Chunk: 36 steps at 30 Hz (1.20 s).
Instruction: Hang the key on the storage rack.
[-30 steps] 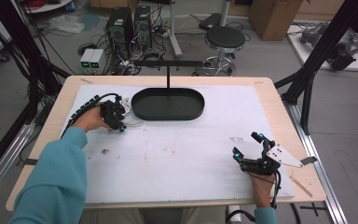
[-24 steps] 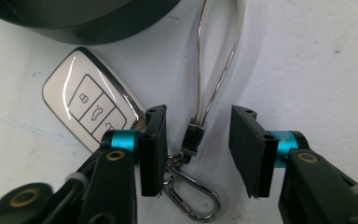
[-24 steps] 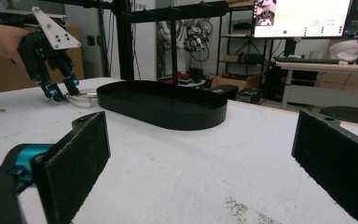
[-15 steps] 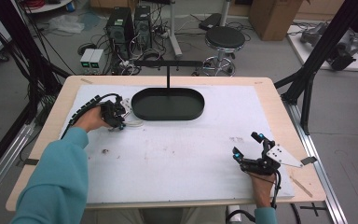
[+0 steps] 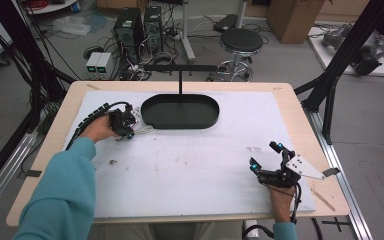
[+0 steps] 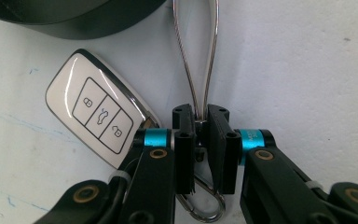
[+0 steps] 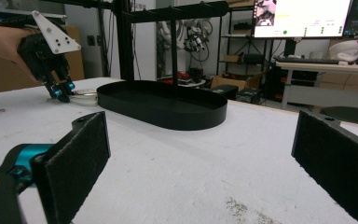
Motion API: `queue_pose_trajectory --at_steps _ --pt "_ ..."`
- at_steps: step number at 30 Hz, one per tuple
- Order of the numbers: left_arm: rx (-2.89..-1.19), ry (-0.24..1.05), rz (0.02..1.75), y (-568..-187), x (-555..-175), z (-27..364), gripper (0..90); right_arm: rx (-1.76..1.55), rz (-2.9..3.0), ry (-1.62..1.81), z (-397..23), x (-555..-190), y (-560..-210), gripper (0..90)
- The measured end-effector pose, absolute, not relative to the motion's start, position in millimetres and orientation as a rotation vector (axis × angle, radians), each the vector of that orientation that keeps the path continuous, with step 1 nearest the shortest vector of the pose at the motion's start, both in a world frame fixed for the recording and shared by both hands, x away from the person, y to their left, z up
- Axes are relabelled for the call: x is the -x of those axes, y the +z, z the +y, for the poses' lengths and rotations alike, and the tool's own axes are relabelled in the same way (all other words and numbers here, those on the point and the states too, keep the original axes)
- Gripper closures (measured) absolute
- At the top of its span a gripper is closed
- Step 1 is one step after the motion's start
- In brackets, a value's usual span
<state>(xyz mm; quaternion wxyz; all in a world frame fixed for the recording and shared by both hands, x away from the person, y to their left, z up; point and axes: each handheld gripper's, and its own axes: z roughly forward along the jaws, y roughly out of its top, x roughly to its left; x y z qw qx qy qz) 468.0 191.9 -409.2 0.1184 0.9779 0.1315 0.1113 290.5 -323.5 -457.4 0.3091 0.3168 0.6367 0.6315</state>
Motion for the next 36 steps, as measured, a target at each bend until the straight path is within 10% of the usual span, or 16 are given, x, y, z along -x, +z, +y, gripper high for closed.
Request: queue_pose_trajectory --at_steps 36 --pt "-2.255 0.565 0.675 -343.7 -449.8 198.9 81.5 -0.834 1.68 1.667 -323.5 -290.1 -457.5 3.5"
